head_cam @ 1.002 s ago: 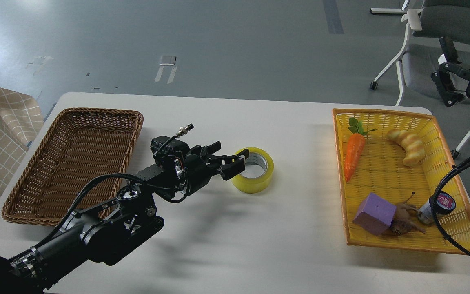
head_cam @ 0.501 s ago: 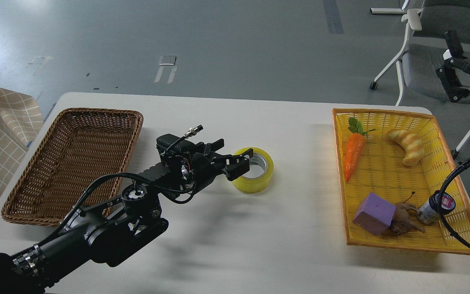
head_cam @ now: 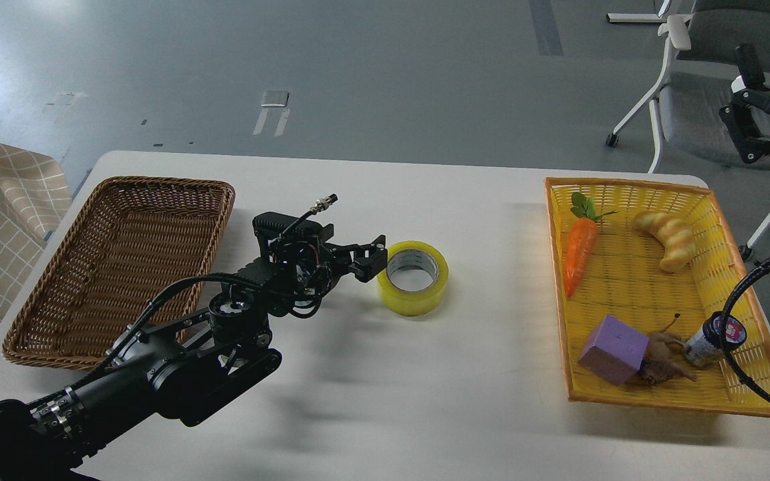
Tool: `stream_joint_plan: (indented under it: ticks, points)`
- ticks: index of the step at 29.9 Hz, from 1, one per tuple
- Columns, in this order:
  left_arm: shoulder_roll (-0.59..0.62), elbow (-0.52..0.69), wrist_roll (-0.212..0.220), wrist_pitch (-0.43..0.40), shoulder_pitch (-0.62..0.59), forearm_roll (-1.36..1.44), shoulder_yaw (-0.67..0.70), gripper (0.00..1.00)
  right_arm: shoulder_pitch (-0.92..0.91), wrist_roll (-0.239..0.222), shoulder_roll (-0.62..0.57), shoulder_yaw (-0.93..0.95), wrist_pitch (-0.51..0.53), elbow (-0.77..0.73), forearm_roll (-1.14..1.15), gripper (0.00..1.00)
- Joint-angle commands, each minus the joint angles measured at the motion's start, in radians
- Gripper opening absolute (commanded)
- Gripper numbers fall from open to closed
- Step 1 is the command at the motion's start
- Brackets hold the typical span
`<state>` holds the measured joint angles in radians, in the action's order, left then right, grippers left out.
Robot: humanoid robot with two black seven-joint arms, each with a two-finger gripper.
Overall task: Place and transfer tape with both arms
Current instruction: 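Grasp the tape roll's rim with the left gripper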
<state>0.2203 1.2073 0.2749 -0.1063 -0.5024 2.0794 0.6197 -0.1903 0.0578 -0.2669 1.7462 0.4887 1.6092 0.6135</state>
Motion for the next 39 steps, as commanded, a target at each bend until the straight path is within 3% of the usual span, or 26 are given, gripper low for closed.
stream_joint_plan:
  ticks: [1, 17, 39]
  points:
    - [-0.016, 0.011, 0.023, -0.003, 0.007, -0.068, -0.006, 0.98, 0.0, 0.0, 0.002, 0.001, 0.0, 0.001, -0.001, 1.0]
    - [-0.025, -0.071, 0.033, 0.0, 0.001, -0.081, -0.052, 0.98, -0.005, 0.004, 0.002, 0.007, 0.0, 0.006, -0.004, 1.0]
    - [-0.048, -0.026, 0.03, -0.003, -0.013, -0.099, -0.052, 0.98, 0.005, 0.004, 0.0, 0.001, 0.0, -0.002, -0.003, 1.0]
